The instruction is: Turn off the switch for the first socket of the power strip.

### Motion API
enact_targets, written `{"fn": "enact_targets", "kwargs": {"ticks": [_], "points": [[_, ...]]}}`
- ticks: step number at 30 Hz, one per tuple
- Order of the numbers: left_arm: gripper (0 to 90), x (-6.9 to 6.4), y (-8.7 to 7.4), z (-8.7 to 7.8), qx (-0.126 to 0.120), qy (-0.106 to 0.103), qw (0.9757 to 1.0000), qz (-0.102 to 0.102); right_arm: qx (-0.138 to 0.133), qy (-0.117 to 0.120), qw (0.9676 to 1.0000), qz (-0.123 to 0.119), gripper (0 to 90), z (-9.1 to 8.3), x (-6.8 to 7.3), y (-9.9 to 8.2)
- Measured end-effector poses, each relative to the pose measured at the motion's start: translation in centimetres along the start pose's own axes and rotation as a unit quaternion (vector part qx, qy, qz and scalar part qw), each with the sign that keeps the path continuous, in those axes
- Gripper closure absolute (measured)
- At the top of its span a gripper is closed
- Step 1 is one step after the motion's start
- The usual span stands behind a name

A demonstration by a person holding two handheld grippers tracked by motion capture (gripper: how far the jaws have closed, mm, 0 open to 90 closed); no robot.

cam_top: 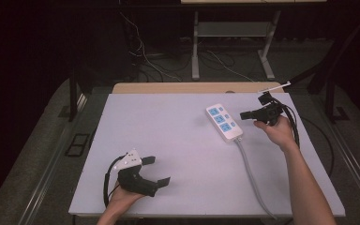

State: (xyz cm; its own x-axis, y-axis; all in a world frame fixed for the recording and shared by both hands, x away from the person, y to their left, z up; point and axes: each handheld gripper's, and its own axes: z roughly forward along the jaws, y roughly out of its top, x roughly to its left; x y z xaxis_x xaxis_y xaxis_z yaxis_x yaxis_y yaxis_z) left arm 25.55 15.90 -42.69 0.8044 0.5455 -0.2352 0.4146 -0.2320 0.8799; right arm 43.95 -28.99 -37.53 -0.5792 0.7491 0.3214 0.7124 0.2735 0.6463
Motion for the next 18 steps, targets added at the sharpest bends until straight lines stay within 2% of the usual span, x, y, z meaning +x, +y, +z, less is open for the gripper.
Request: {"fn": "enact_targets", "kwargs": {"ticks": [12, 18], "points": [[0.2, -0.1, 0.0, 0.0, -0.003, -0.001, 1.0, -0.001, -0.012, 0.001, 0.9999, 0.0, 89.5, -2.4, 1.5, -0.4], [0.2, -0.1, 0.0, -0.1, -0.003, -0.001, 1.0, -0.001, -0.024, 0.0, 0.9997, 0.004, 76.6, -3.4, 2.4, -0.9]]}}
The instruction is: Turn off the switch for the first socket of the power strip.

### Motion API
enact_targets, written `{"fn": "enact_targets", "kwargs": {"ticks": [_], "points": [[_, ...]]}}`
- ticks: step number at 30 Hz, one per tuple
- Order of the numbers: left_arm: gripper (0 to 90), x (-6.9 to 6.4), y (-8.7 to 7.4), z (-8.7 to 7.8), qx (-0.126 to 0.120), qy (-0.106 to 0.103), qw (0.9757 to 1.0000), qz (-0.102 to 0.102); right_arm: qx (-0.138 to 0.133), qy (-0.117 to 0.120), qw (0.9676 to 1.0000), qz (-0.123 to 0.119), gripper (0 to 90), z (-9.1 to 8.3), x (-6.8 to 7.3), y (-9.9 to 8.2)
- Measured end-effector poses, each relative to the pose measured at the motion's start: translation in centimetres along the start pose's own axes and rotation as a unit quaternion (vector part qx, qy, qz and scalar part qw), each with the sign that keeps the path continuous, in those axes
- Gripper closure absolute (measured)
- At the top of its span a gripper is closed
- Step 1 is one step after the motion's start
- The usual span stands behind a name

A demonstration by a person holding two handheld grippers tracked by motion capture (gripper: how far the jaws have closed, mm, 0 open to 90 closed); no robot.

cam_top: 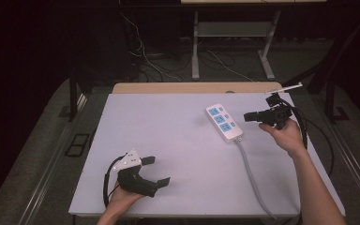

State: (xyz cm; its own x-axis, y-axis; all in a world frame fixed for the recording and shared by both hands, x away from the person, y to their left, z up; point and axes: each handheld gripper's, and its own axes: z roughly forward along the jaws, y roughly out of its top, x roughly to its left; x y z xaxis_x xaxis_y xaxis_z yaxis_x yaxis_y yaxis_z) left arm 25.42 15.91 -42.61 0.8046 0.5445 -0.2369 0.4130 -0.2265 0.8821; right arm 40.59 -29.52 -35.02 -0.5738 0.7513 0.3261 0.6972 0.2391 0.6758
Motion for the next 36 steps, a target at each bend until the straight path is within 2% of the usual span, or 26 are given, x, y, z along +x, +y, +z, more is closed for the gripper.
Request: {"fn": "enact_targets", "kwargs": {"ticks": [7, 11, 14, 15, 16, 18, 27, 36], "points": [[0.2, 0.0, 0.0, 0.1, 0.0, 0.0, 1.0, 0.0, -0.02, -0.004, 0.9998, -0.002, 58.2, -1.2, 1.3, -0.9], [0.2, -0.1, 0.0, 0.0, 0.0, 0.001, 1.0, 0.0, -0.03, -0.011, 0.9995, 0.001, 37.8, -1.7, 2.2, -1.3], [0.2, -0.1, 0.0, 0.0, 0.0, 0.001, 1.0, 0.0, -0.029, -0.003, 0.9996, -0.002, 15.4, -1.9, 2.8, -1.8], [0.2, -0.1, 0.0, 0.0, 0.0, 0.001, 1.0, 0.0, -0.031, 0.0, 0.9995, -0.006, 10.1, -2.1, 3.4, -2.2], [0.2, -0.1, 0.0, 0.0, 0.0, 0.001, 1.0, 0.0, -0.031, 0.0, 0.9995, -0.006, 10.1, -2.1, 3.4, -2.2], [0.2, 0.0, 0.0, 0.0, 0.0, 0.002, 1.0, -0.001, -0.034, 0.007, 0.9994, -0.01, 0.6, -2.2, 3.9, -2.7], [0.2, -0.1, 0.0, 0.0, 0.001, 0.002, 1.0, 0.0, -0.04, 0.029, 0.9982, -0.033, 0.3, -2.5, 5.6, -4.9], [0.2, -0.1, 0.0, 0.0, 0.0, 0.002, 1.0, -0.001, -0.045, 0.044, 0.9974, -0.036, 0.3, -2.8, 6.4, -7.4]]}}
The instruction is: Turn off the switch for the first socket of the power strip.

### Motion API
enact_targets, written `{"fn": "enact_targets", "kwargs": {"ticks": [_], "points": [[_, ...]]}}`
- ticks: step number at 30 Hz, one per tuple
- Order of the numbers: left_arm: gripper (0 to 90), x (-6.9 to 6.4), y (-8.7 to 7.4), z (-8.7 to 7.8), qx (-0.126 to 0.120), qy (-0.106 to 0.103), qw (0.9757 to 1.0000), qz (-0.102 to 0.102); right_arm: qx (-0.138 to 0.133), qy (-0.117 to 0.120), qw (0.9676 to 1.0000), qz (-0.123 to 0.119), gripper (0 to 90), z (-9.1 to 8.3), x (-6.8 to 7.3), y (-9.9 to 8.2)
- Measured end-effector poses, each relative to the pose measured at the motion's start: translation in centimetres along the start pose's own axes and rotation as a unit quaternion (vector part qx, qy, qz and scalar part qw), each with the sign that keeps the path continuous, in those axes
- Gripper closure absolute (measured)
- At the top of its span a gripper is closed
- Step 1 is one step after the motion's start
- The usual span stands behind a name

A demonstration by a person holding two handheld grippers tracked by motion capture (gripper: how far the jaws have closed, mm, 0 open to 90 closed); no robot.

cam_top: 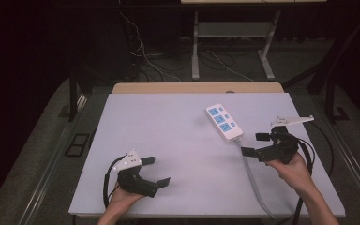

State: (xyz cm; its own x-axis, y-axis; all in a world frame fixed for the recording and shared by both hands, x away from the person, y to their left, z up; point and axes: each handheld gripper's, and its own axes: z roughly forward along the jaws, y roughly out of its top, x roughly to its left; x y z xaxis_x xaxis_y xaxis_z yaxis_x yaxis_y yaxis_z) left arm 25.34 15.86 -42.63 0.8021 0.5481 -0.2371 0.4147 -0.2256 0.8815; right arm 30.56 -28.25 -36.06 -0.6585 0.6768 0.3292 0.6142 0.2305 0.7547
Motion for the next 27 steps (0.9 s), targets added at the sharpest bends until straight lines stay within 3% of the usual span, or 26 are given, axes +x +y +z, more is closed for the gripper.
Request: {"fn": "enact_targets", "kwargs": {"ticks": [13, 21, 27], "points": [[0.1, 0.1, -0.1, 0.0, 0.001, 0.004, 1.0, -0.003, -0.029, -0.002, 0.9996, -0.006, 0.4, -0.9, 0.9, -4.5], [0.0, 0.5, -0.3, 0.3, 0.023, 0.007, 0.9995, -0.02, -0.026, -0.001, 0.9997, 0.002, 0.4, -0.8, 1.1, -7.0], [0.0, 0.6, -0.3, 0.5, 0.031, 0.007, 0.9993, -0.02, -0.026, -0.005, 0.9996, 0.008, 0.4, -0.6, 1.0, -8.4]]}}
